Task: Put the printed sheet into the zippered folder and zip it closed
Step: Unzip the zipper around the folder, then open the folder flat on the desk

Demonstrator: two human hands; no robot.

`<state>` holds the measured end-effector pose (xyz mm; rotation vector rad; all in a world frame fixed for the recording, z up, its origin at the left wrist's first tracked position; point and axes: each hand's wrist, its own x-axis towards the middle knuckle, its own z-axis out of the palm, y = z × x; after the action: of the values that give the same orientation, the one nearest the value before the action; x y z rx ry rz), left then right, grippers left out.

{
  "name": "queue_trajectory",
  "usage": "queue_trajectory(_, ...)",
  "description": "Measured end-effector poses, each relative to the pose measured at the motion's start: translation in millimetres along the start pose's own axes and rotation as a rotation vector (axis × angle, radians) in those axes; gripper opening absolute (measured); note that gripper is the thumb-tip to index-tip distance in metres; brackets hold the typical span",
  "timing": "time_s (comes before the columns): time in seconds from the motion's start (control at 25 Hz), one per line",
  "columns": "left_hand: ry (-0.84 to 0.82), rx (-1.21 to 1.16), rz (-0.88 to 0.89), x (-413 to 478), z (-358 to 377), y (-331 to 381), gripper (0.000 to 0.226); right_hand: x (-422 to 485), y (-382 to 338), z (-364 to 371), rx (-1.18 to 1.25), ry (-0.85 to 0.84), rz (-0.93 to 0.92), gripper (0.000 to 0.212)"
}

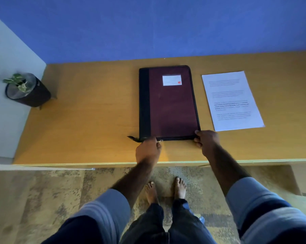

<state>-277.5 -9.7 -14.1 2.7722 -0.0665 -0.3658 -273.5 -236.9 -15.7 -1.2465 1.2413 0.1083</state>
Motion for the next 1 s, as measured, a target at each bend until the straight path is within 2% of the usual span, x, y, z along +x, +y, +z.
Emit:
queue_trajectory(0.28, 0.054, -0.003, -0.034, -1.4, -23.5, -62.7, 0.017, -5.8, -5.7, 1.3, -0.004, 0.037, 0.041, 0.017)
queue_trajectory(0.44, 0.047, 0.004, -0.061, -2.3, -34.4, -91.1, 0.019, -8.8, -6.7, -5.4, -0.094, -0.075, -0.043, 0.009)
queue_trajectory(0.56, 0.054, 0.065, -0.005, 2.3, -43.4, -105.9, 0.021, -12.9, -6.1, -7.3, -0.139, -0.079, -0.090, 0.005)
queue_trajectory(0.68, 0.064, 0.083, 0.047, 5.5, -48.9, -110.8, 0.018, -20.0, -8.1, -3.4, -0.207, -0.088, -0.100, 0.023)
queue_trajectory(0.76, 0.114, 0.036, 0.069, 5.6, -49.8, -111.9, 0.019, -24.8, -10.2, -3.3, -0.176, -0.061, -0.086, 0.021)
queue_trajectory(0.88, 0.194, -0.119, 0.071, 8.6, -54.9, -101.3, 0.035, -37.7, -14.5, -5.8, 0.027, -0.052, -0.081, 0.002)
queue_trajectory(1.0, 0.120, -0.363, 0.057, 24.1, -70.4, -71.4, 0.055, -56.6, -21.9, -3.6, 0.106, -0.090, -0.185, 0.022)
